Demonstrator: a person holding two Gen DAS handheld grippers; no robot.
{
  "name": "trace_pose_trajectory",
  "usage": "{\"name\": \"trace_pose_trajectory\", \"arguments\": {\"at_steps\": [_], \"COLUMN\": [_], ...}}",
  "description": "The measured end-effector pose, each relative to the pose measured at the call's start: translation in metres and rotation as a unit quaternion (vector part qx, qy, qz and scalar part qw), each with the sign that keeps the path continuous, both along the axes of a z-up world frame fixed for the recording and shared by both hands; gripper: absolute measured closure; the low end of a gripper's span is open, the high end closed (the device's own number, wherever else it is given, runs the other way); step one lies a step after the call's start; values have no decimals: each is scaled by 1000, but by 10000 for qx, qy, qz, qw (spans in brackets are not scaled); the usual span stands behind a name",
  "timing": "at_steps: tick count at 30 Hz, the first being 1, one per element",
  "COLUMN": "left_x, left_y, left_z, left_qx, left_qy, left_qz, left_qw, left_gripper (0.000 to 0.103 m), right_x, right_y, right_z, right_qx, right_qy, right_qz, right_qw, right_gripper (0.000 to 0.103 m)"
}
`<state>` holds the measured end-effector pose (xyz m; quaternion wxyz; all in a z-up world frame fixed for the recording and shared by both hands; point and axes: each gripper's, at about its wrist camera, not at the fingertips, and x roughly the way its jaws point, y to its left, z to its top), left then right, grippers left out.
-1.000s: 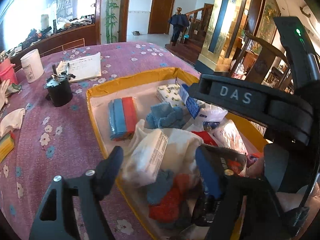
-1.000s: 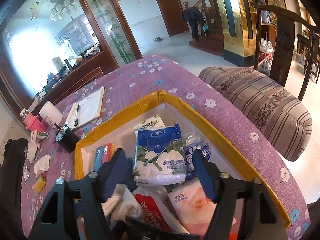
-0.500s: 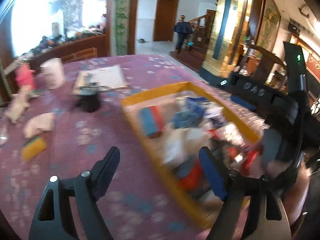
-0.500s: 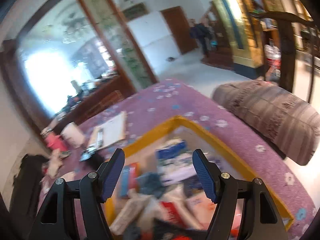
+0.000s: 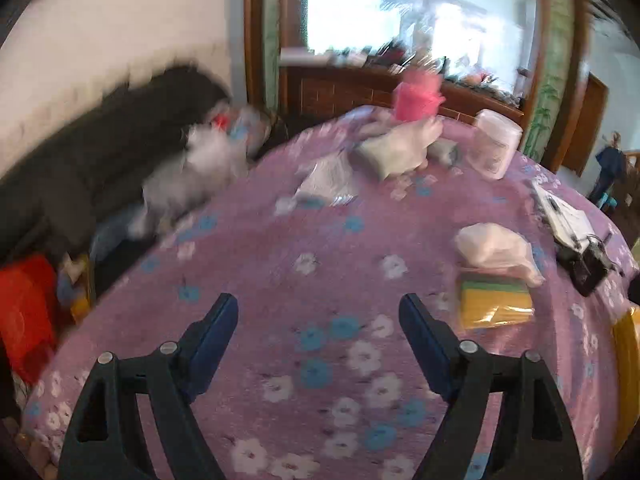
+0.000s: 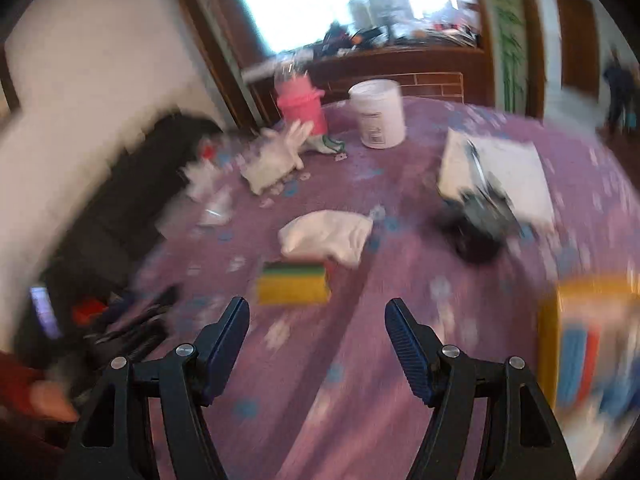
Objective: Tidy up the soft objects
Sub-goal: 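Move both grippers back to the table, then grasp the white cloth with the right gripper while the left grasps the yellow-green sponge bag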
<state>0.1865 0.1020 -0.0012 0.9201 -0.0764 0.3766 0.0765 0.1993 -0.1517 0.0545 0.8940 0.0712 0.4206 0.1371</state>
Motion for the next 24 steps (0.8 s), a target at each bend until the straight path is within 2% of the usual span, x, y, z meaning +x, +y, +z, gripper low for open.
{"name": "trace_pose_trajectory", "arguments": {"at_steps": [3, 4, 5, 6, 8, 11, 12, 13, 14, 15, 16, 18, 20, 22, 24], "left_x": [9, 11, 11, 11, 13, 14, 14, 14, 13, 12, 13, 14, 14, 14, 14], "left_y": [14, 16, 17, 18, 17, 14, 12, 11, 11, 11, 11, 12, 14, 17, 20], "left_z": [-3, -4, -4, -5, -5, -8, -8, -8, -8, -7, -8, -10, -10, -9, -8], "left_qx": [8, -18, -59, -95, -131, -177, -190, -181, -162, -159, -182, -312, -368, -359, -429], "left_qy": [40, 68, 77, 80, 98, 176, 195, 194, 183, 177, 188, 254, 262, 234, 228], "left_qz": [331, 364, 385, 387, 391, 261, 192, 145, 142, 133, 123, 58, 65, 90, 70], "left_qw": [9994, 9993, 9992, 9992, 9991, 9993, 9994, 9995, 9996, 9996, 9996, 9992, 9990, 9990, 9988], "left_gripper": [22, 22, 22, 22, 22, 22, 22, 22, 22, 22, 22, 22, 22, 22, 22], "right_x": [63, 80, 103, 113, 125, 135, 135, 134, 130, 126, 124, 118, 109, 89, 45], "right_y": [24, 26, 30, 31, 32, 48, 55, 61, 67, 67, 63, 49, 43, 44, 44], "right_z": [-23, -33, -50, -59, -70, -80, -85, -89, -87, -84, -84, -83, -86, -86, -87], "right_qx": [-61, -15, 149, 59, -251, -300, -259, -306, -565, -518, -342, -288, -24, 0, 372], "right_qy": [293, 482, 859, 969, 877, 913, 962, 975, 861, 847, 930, 1014, 1118, 1170, 1453], "right_qz": [12, -56, -134, -338, -727, -571, -495, -457, -524, -455, -446, -527, -380, -144, 175], "right_qw": [9996, 9988, 9961, 9947, 9932, 9937, 9938, 9937, 9933, 9940, 9941, 9930, 9930, 9930, 9885], "right_gripper": [28, 26, 26, 26, 27, 29, 36, 52, 85, 89, 90, 91, 91, 91, 95]}}
